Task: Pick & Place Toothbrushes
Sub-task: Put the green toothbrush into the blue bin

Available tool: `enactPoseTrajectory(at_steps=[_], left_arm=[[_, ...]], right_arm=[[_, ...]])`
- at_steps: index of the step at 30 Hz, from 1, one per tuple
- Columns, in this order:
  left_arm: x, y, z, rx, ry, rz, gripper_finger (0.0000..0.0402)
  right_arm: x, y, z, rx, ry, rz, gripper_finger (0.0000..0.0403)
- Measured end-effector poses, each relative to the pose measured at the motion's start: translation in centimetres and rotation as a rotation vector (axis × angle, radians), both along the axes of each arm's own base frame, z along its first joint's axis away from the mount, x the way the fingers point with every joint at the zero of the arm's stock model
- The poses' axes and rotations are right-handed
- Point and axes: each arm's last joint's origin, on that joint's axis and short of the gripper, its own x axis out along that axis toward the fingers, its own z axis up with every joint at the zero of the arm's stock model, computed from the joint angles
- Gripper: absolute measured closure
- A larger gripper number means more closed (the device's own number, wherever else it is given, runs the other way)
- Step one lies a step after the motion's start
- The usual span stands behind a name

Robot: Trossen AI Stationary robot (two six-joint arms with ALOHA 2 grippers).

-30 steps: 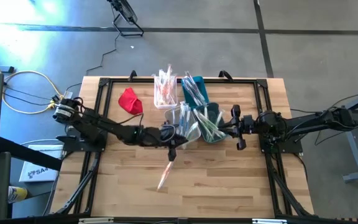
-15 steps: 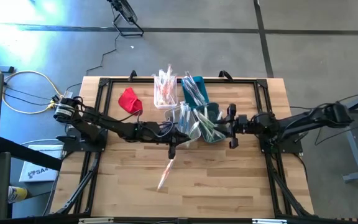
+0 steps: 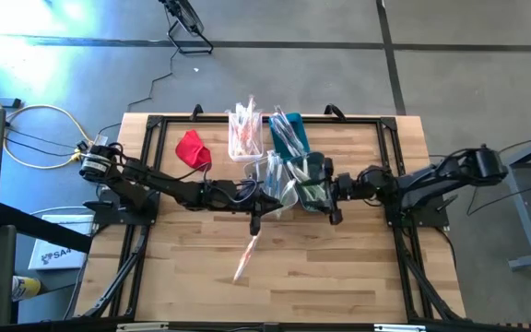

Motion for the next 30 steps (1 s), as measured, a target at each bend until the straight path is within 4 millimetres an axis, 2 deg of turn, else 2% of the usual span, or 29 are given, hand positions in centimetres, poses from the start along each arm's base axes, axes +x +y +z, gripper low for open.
enactPoseTrajectory(at_steps=[11, 19, 23, 30], left_arm=[[0.0, 0.0, -0.1, 0.001, 0.007, 0.0, 0.0375], [0.0, 0.0, -0.1, 0.001, 0.008, 0.0, 0.0375], [0.0, 0.0, -0.2, 0.002, 0.016, 0.0, 0.0375], [0.0, 0.0, -0.2, 0.003, 0.017, 0.0, 0.0375]], right_arm=[[4.5, 0.1, -0.1, 0.024, 0.093, 0.013, 0.0162], [6.4, 0.1, -0.1, 0.007, 0.099, 0.011, 0.0171], [6.4, 0.1, -0.1, 0.007, 0.098, 0.011, 0.0205], [6.4, 0.1, -0.1, -0.002, 0.095, 0.009, 0.0298]])
